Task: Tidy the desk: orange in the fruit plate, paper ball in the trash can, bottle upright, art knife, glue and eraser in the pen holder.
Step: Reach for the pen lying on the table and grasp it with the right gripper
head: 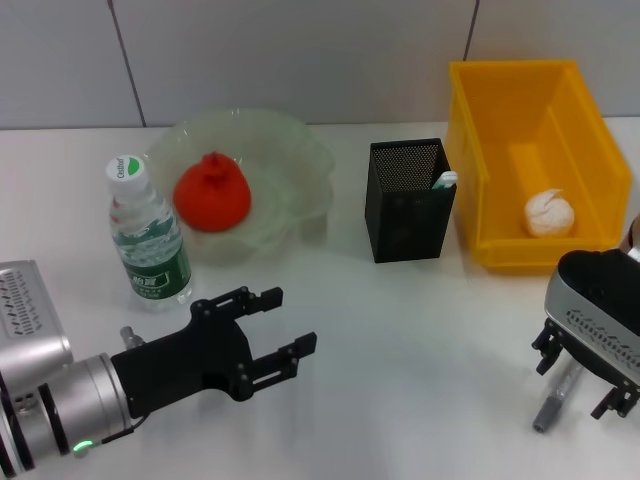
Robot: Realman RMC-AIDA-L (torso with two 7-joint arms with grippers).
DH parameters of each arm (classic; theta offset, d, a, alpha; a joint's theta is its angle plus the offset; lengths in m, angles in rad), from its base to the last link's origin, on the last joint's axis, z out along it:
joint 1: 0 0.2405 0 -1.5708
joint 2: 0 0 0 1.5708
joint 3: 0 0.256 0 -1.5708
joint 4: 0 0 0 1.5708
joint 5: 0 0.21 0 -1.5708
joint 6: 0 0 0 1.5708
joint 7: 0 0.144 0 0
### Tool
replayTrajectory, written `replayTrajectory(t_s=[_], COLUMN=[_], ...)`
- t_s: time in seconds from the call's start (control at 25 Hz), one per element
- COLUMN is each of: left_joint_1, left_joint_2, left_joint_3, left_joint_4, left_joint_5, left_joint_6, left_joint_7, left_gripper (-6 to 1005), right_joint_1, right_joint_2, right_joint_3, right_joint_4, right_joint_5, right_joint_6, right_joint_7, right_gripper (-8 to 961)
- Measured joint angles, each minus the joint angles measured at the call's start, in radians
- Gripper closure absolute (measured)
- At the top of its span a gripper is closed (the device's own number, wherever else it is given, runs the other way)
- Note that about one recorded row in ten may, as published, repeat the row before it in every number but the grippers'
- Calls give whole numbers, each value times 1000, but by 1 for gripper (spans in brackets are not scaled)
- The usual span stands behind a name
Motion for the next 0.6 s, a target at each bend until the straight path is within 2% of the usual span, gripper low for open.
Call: replayTrajectory(t_s=[0.12,0.24,0.6], left_joint_1=[0,0,0], left_joint_2=[3,4,6], left_joint_3=[-10,-12,-26], left_joint_4=[-1,-2,-4], left_joint_5=[0,0,1], left_joint_6=[5,6,6], left_joint_7=[0,0,1], left_gripper=[308,308,308], right_joint_1=[-1,0,5], right_joint_2=[0,0,0], right_joint_3=[-12,-20,-32], right_joint_4=[8,25,42], right_joint_5=[1,1,1], right_joint_6=[16,35,70], right_joint_7=[0,-1,-10], right_gripper=[220,396,457])
